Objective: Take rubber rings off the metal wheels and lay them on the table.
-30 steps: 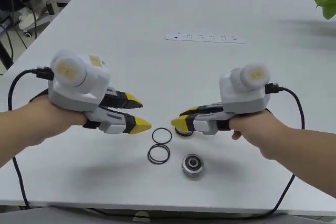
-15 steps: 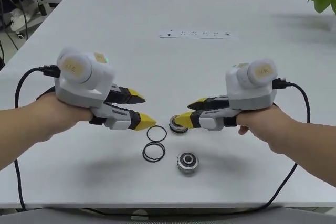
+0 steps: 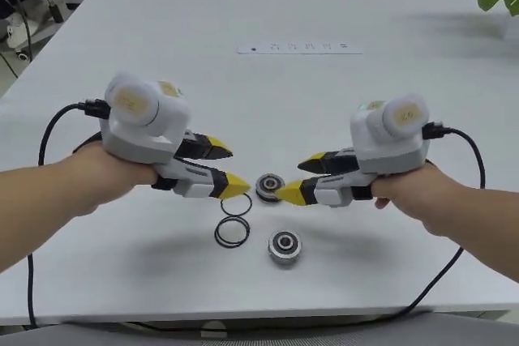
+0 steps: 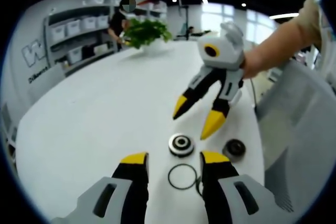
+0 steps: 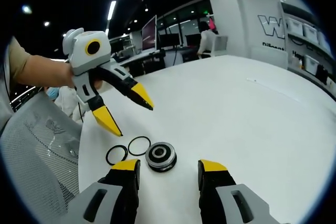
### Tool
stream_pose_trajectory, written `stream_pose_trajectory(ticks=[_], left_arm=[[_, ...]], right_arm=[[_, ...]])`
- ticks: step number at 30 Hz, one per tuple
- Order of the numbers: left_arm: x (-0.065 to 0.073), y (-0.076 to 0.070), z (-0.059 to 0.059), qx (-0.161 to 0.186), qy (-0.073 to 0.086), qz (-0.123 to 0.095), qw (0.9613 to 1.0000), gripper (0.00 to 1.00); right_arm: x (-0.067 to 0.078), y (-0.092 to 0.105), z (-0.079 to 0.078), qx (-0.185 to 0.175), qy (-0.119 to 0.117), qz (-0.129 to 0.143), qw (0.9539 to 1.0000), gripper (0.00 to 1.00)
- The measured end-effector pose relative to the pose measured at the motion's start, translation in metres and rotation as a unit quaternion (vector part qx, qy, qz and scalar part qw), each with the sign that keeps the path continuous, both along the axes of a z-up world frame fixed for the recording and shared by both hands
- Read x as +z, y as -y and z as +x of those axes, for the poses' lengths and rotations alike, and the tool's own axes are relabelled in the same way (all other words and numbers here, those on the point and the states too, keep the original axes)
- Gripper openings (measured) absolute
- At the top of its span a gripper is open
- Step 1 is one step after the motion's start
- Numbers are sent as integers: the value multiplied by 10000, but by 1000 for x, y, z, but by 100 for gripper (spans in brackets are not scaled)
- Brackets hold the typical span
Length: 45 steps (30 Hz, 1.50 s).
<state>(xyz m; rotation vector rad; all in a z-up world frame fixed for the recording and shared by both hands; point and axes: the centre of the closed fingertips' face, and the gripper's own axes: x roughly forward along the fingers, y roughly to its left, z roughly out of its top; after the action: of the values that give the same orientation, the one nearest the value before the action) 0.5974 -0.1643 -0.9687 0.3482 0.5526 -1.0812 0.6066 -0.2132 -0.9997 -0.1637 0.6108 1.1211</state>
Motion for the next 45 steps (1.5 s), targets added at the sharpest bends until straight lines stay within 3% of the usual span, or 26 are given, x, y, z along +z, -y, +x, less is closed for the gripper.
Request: stream_pose_trajectory(ticks=[16,25,40,45], left_arm=[[-16,20,0,-107,-163,33,9998,35],[-24,25,-1,-146,-229,74,9996,30],[-29,35,1,-243,-214,145,9994,21],[-30,36,5,-252,-125,205,9994,17]], right_arm=[[-12,-2,-2,164,46,-100,9998,33],[-17,-5,-5,293,86,-169,9994,22],[-18,-9,-8,325,93,-133,9993,13],[-19,-7,-9,313,102,-170,9993,10]])
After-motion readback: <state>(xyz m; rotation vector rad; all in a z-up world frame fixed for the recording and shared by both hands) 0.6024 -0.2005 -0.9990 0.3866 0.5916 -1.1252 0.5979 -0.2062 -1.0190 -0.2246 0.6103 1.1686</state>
